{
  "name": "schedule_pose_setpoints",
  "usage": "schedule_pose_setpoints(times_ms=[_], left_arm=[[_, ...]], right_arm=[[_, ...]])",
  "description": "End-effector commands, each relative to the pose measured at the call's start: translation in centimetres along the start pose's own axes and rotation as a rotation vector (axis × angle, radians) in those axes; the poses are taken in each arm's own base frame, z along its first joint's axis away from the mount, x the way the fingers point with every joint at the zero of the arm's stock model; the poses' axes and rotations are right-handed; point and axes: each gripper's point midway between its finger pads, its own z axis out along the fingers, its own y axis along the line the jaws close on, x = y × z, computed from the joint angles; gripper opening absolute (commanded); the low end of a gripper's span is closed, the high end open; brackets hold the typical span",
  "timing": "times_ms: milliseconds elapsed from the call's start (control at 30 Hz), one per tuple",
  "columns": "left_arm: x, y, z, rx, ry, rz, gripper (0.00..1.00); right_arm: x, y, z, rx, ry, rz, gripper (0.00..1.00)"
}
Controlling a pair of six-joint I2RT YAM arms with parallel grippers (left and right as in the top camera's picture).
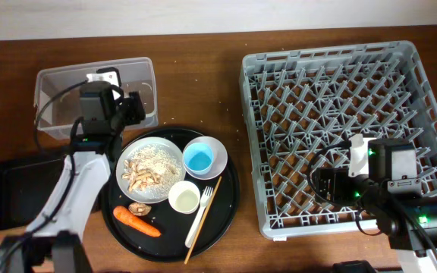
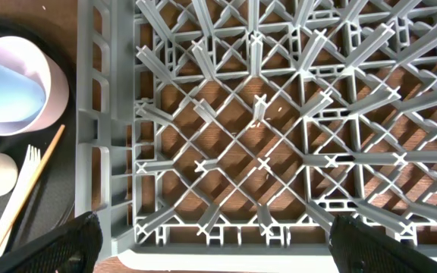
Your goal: Sort waste into correct bins and load items into the dishwasher rack
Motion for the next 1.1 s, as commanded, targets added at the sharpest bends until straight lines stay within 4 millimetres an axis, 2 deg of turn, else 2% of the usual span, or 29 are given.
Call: schedule_pose_setpoints(times_ms=[0, 67, 133, 233, 267, 300, 333, 400, 500, 533, 600, 667, 800, 900, 1033, 1067], left_arm=[[-1.1, 0.1, 0.0, -0.003, -0.031, -0.003, 0.8], [-1.6, 0.0, -0.3, 0.003, -0.029, -0.003, 0.8], [-0.3, -1.5, -0.8, 0.088, 0.04, 0.0, 0.81], [3.5, -3.4, -2.7, 0.209, 0.216, -0.01, 0.83], [5.8, -4.7, -4.2, 0.273, 0.322, -0.016, 0.87], [6.9, -5.7, -5.1, 0.319, 0.373, -0.018, 0.99], [8.8, -7.4, -6.4, 0.393, 0.459, -0.02, 0.99], [10.9, -9.5, -8.1, 0.464, 0.554, -0.008, 0.99], [12.3, -10.5, -9.0, 0.464, 0.608, 0.033, 0.99], [12.6, -11.1, -9.2, 0.475, 0.615, 0.049, 0.96], [13.0, -11.2, -9.0, 0.424, 0.605, 0.106, 0.83], [13.4, -11.1, -8.7, 0.34, 0.585, 0.189, 0.8], [14.4, -12.5, -8.3, 0.348, 0.592, 0.241, 0.75], [15.0, -12.5, -7.7, 0.342, 0.614, 0.243, 0.62], [14.1, -12.8, -6.8, 0.338, 0.56, 0.244, 0.43], [14.2, -12.8, -6.8, 0.336, 0.565, 0.245, 0.34]], right_arm=[[-0.5, 0.0, -0.5, -0.003, -0.019, 0.012, 0.98], [-0.5, 0.0, -0.5, -0.003, -0.02, 0.012, 0.98], [-0.5, 0.0, -0.5, -0.003, -0.019, 0.012, 0.98], [-0.5, 0.0, -0.5, -0.003, -0.019, 0.012, 0.98], [-0.5, 0.0, -0.5, -0.003, -0.019, 0.012, 0.98], [-0.5, 0.0, -0.5, -0.004, -0.018, 0.012, 0.98], [-0.5, 0.0, -0.5, -0.004, -0.017, 0.012, 0.98], [-0.3, 0.0, -0.5, -0.003, -0.01, 0.013, 0.98], [-0.2, 0.0, -0.5, -0.002, -0.004, 0.013, 0.98], [-0.2, 0.0, -0.5, -0.002, -0.004, 0.014, 0.98], [-0.2, 0.0, -0.5, -0.002, -0.004, 0.014, 0.98], [-0.1, 0.0, -0.5, -0.002, -0.003, 0.014, 0.98], [0.0, 0.0, -0.5, -0.001, 0.004, 0.014, 0.98], [0.0, 0.0, -0.5, -0.001, 0.004, 0.014, 0.99], [0.0, 0.0, -0.5, -0.001, 0.004, 0.014, 0.98], [0.0, 0.0, -0.5, -0.001, 0.004, 0.014, 0.99]])
